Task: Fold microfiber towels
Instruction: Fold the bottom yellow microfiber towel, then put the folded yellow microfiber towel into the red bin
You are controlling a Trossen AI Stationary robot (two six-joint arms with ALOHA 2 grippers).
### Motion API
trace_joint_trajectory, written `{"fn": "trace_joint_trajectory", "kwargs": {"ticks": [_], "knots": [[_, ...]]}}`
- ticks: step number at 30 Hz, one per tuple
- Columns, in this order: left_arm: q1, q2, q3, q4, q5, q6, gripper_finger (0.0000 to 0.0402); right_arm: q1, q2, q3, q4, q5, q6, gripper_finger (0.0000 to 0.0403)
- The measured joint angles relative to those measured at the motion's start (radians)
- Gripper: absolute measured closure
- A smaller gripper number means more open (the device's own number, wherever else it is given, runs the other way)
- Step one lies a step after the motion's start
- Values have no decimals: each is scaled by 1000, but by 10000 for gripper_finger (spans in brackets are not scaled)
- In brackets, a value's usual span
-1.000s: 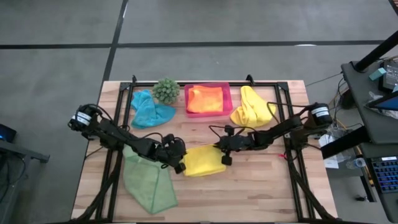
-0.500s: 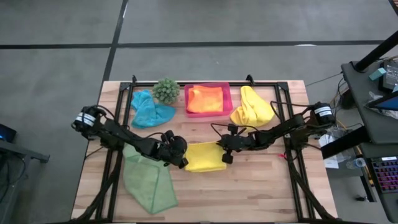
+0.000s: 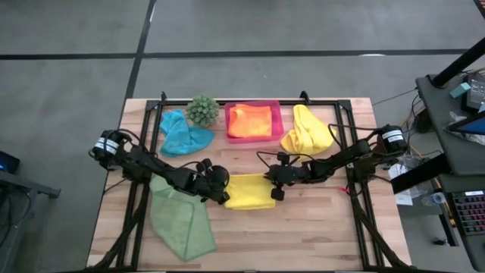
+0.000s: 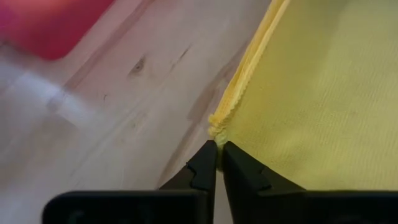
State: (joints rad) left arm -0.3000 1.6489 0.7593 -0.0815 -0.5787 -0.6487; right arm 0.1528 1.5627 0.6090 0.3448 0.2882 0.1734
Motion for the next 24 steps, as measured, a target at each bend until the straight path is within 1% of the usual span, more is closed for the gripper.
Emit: {"fn": "trace_joint_trajectory", "kwargs": {"ticks": [6, 10, 13, 17, 21, 24], "knots": [[0, 0, 0, -7, 1, 0, 317, 0, -3, 0, -4, 0, -2, 299], [0, -16, 0, -22, 5, 10, 276, 0, -38, 0, -33, 0, -13, 271], [0, -62, 0, -37, 28, 34, 257, 0, -82, 0, -73, 0, -26, 264], [0, -128, 0, -30, 31, 36, 249, 0, -149, -1, -72, 0, -82, 262], [-10, -163, 0, 48, 30, 39, 249, 0, -213, -1, -63, 0, -131, 268], [-23, -161, 0, 151, 38, 70, 249, 2, -255, -1, -61, 0, -119, 273]]}}
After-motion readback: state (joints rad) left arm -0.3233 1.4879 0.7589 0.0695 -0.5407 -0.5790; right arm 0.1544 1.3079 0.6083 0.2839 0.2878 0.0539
